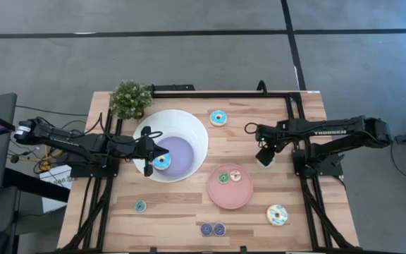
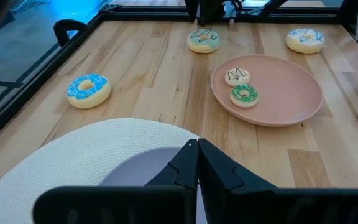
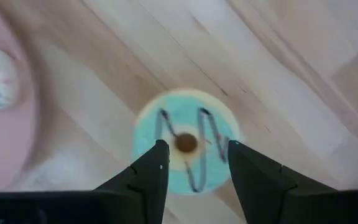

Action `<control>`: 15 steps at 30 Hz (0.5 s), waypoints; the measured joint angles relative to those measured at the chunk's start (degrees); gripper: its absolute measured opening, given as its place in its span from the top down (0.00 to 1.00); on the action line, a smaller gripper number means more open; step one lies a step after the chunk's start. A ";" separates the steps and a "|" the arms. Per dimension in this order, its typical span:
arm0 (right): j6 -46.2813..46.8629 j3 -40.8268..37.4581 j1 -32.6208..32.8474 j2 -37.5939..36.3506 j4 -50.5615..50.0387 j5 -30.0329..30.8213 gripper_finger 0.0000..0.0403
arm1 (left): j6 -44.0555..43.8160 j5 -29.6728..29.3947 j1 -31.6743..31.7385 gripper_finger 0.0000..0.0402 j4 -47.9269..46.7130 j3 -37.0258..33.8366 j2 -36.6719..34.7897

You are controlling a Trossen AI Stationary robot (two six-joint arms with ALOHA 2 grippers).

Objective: Pick & Place donuts
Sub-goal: Put the big light green donut on the purple plate

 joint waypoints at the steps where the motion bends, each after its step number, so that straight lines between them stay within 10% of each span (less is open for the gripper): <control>1: 0.02 -0.01 -0.01 -0.10 -0.60 0.28 0.61 | 0.00 0.00 0.00 1.00 0.00 0.00 0.01; 15: -0.61 -3.25 0.15 -0.07 -1.80 4.17 0.38 | 0.00 0.00 0.00 1.00 -0.07 0.00 0.02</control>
